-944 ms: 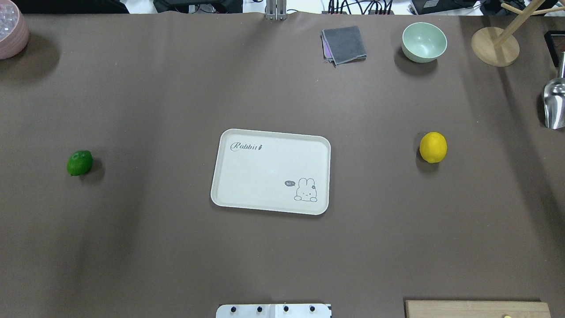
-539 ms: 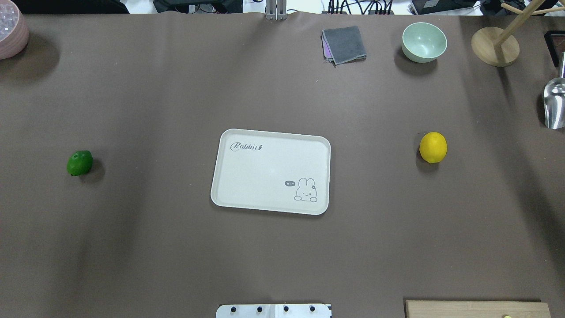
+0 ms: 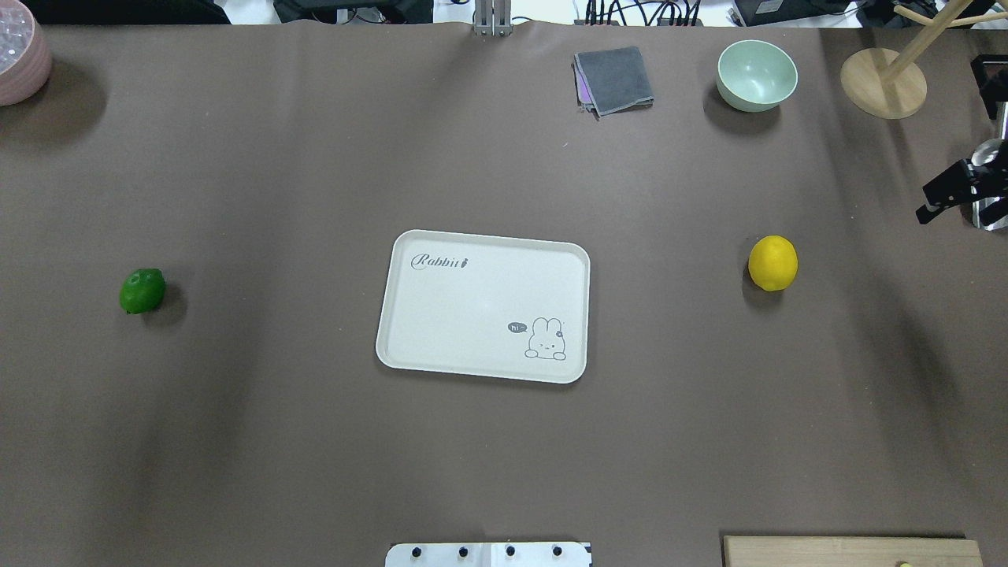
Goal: Place all lemons on tray
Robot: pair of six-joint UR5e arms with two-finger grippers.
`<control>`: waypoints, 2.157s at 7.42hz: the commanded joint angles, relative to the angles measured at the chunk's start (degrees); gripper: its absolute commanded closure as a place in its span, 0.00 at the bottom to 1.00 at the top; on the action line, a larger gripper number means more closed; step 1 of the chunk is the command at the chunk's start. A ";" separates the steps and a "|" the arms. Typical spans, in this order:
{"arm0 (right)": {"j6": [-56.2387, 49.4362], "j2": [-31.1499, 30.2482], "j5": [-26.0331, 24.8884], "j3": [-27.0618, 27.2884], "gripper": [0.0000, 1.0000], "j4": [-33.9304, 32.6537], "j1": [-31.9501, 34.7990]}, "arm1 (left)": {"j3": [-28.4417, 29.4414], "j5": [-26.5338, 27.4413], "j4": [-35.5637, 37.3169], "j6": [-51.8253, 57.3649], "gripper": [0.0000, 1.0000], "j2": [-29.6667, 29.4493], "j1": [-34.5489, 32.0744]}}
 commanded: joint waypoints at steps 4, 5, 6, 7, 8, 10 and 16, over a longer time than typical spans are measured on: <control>7.69 11.27 -1.79 -6.42 0.00 1.14 -12.13 | -0.27 -0.28 -0.11 -2.97 0.02 -1.00 0.26; 7.60 13.11 -1.62 -8.26 0.00 1.14 -13.80 | -0.27 -0.28 -0.98 -7.60 0.02 -2.74 3.31; 7.60 14.09 -1.36 -9.06 0.00 1.14 -15.64 | -0.09 -0.02 -1.59 -14.52 0.02 -5.02 8.73; 7.60 14.19 -1.36 -9.51 0.00 1.14 -16.27 | 0.26 0.07 -1.69 -20.42 0.02 -7.66 12.53; 7.43 14.19 -1.27 -9.51 0.00 1.14 -16.45 | 1.39 0.16 -1.60 -23.18 0.02 -10.90 15.35; 6.99 13.93 -1.01 -9.95 0.00 1.05 -15.93 | 6.30 0.25 -1.78 -28.79 0.02 -17.58 23.08; 5.40 15.07 -1.00 -13.63 0.01 1.05 -16.88 | 7.73 -0.37 -5.55 -33.40 0.02 -20.43 31.99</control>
